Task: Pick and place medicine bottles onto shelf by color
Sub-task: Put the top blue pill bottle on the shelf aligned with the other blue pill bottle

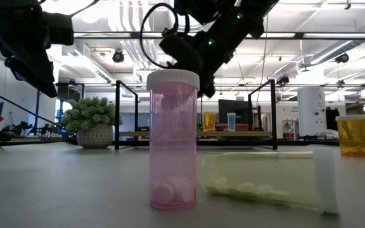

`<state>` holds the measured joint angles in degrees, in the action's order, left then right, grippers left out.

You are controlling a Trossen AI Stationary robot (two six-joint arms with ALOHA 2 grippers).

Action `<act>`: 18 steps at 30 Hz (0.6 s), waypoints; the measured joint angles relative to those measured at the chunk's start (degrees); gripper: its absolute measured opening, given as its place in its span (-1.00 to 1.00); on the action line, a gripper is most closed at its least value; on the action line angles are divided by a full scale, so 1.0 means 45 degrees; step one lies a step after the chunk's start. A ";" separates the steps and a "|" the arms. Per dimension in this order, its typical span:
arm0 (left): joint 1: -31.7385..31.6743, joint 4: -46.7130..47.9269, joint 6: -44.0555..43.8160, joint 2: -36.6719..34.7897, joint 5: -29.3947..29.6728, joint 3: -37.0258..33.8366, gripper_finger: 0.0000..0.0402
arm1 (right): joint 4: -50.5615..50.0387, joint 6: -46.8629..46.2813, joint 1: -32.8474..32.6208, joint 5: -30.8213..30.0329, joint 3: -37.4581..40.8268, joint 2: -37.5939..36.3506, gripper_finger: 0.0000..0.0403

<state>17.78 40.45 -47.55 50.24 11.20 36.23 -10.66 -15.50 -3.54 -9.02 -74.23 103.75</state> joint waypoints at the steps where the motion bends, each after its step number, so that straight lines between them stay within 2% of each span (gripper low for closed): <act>1: 0.0000 -0.0005 0.0000 0.0000 0.0000 0.0000 0.16 | -0.0246 0.0034 0.0127 -0.0005 -0.0005 -0.0182 -0.43; 7: 0.0000 -0.0011 0.0000 0.0000 0.0000 -0.0005 0.16 | -0.1699 0.0274 0.1179 -0.0215 -0.0005 -0.1265 -0.44; 12: -0.0003 -0.0025 -0.0008 0.0000 0.0181 -0.0005 0.16 | -0.3083 0.0080 0.2318 -0.1743 -0.0005 -0.2146 -0.41; 18: -0.0020 -0.0156 -0.0005 0.0000 0.0978 -0.0005 0.16 | -0.3766 -0.1778 0.3659 -0.3499 0.0305 -0.2767 -0.42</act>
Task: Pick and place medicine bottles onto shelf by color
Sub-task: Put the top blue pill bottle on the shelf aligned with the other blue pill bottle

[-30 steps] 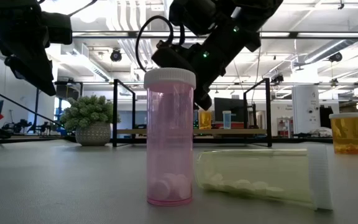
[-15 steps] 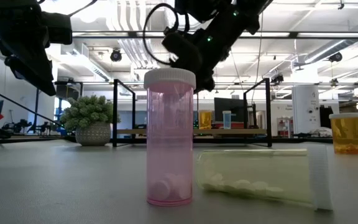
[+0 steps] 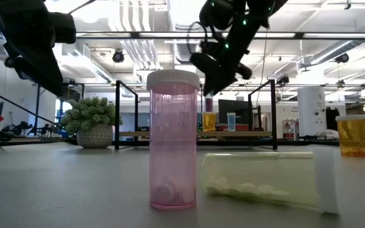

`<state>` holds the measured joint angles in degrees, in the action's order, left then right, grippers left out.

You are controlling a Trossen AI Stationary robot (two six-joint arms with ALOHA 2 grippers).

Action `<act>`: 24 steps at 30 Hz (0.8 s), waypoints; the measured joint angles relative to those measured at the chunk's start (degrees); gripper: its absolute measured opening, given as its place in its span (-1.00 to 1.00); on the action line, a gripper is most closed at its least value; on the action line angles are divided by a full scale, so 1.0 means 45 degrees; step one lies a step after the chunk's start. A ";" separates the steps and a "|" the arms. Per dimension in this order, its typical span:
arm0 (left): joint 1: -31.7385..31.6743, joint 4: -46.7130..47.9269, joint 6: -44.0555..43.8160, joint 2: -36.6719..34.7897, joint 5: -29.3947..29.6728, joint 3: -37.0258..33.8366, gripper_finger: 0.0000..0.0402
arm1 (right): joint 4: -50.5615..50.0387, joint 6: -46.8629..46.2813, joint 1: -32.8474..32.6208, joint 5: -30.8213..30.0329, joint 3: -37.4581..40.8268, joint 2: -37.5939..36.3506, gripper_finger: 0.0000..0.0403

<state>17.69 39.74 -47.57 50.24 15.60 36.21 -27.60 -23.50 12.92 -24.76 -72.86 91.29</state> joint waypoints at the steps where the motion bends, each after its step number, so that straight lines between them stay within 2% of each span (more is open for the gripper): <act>1: -0.0005 -0.0062 -0.0005 0.0000 0.0162 0.0000 0.16 | -0.0035 -0.0365 0.0168 -0.0298 0.0083 -0.0007 -0.43; 7: -0.0019 -0.0509 -0.0015 0.0000 0.0663 0.0029 0.16 | -0.0202 -0.2111 0.0818 -0.0908 0.0537 0.0343 -0.42; 15: -0.0019 -0.0735 -0.0018 0.0003 0.0727 0.0044 0.16 | -0.0279 -0.3867 0.1060 -0.2360 0.0584 0.0556 -0.43; 19: -0.0019 -0.0732 -0.0019 0.0039 0.0746 0.0039 0.16 | -0.0413 -0.3830 0.1044 -0.2407 0.0584 0.0556 -0.42; 24: -0.0019 -0.0731 -0.0014 0.0087 0.0746 0.0039 0.16 | -0.0437 -0.2379 0.0968 -0.2407 0.0584 0.0556 -0.43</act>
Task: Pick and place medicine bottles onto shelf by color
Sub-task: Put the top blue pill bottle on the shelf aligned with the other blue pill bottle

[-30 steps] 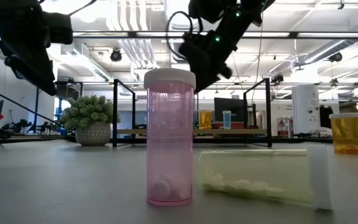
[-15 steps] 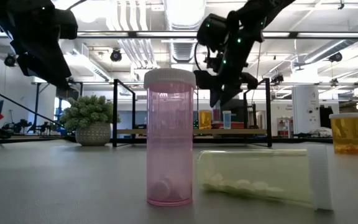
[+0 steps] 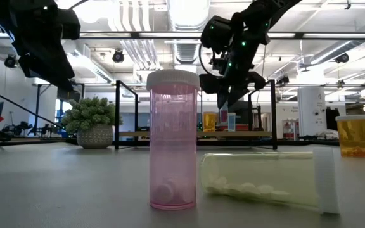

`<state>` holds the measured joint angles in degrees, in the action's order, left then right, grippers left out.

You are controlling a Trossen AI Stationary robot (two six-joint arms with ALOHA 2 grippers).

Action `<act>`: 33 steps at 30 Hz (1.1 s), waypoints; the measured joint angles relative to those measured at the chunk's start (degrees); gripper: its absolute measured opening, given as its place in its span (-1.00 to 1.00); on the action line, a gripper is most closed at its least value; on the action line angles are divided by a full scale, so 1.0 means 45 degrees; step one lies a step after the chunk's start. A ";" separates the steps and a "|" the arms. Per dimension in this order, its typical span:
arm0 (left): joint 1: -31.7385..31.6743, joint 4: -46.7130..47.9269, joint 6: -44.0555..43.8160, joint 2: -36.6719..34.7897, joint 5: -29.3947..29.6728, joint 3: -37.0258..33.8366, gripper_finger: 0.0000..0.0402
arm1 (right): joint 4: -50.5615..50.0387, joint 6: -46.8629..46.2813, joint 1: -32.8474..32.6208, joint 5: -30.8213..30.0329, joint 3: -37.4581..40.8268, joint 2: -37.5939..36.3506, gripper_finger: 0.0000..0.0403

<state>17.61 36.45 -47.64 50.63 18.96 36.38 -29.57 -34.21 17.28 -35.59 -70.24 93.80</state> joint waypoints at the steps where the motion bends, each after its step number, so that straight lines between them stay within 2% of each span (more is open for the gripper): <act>1: 0.0000 -0.0003 0.0000 -0.0003 0.0000 0.0000 0.16 | -0.0044 0.0204 0.0000 0.0000 0.0000 0.0000 -0.43; 7: 0.0000 -0.0002 -0.0005 -0.0001 0.0000 -0.0019 0.16 | -0.0043 0.0289 0.0039 0.0000 0.0000 0.0000 -0.41; 12: 0.0000 -0.0011 -0.0010 -0.0004 0.0000 -0.0019 0.16 | -0.0033 0.1265 0.0029 0.0008 0.0029 0.0000 -0.42; 19: 0.0000 -0.0021 -0.0010 0.0014 0.0000 -0.0019 0.16 | 0.0532 0.2030 0.0029 0.0852 0.0029 0.0005 -0.41; 25: 0.0000 -0.0220 -0.0010 0.0242 -0.0005 -0.0019 0.16 | 0.0828 0.3447 0.0087 0.0932 0.0141 0.0005 -0.43; 33: 0.0000 -0.0507 -0.0009 0.0659 -0.0005 0.0005 0.16 | 0.1972 0.3468 0.0194 0.1682 0.0887 0.0010 -0.41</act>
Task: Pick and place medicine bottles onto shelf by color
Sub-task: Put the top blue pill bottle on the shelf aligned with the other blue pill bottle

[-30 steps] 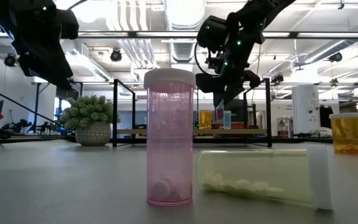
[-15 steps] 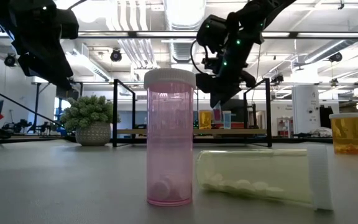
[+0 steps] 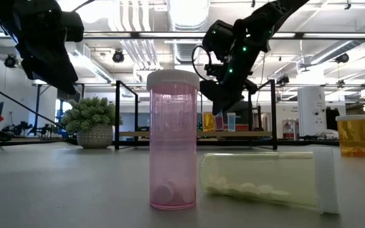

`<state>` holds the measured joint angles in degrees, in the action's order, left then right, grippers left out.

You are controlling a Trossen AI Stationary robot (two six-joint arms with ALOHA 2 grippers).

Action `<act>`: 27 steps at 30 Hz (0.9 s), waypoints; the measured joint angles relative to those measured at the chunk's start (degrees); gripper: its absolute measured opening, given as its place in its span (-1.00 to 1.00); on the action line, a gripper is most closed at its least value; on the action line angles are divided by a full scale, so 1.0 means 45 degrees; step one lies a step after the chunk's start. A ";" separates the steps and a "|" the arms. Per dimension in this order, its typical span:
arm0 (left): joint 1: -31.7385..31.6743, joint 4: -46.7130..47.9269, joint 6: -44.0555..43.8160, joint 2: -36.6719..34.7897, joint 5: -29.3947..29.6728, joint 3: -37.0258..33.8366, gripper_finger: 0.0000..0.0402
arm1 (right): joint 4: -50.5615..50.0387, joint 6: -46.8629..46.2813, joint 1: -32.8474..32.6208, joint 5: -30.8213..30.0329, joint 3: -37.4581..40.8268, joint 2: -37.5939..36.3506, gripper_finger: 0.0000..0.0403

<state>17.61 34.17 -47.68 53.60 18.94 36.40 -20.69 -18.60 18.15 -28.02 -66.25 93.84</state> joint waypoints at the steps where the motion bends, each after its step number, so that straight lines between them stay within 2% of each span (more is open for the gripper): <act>1: 0.0000 -0.0024 0.0000 0.0041 0.0000 0.0000 0.16 | 0.0137 -0.0149 0.0000 0.0084 0.0092 0.0005 -0.41; 12: 0.0000 -0.0160 0.0000 0.0069 0.0000 0.0019 0.16 | 0.1241 -0.0299 0.0000 0.0163 0.0740 -0.0010 -0.39; 19: 0.0000 -0.0160 -0.0005 0.0079 -0.0005 0.0010 0.16 | 0.0863 -0.0799 0.0000 0.0536 0.0381 0.0000 -0.38; 27: 0.0000 -0.0168 -0.0014 0.0079 -0.0005 0.0015 0.16 | 0.0441 -0.0874 0.0000 0.1038 -0.0008 0.0000 -0.21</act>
<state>17.61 33.41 -47.74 53.95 18.92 36.47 -18.71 -22.53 18.15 -23.35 -66.28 93.84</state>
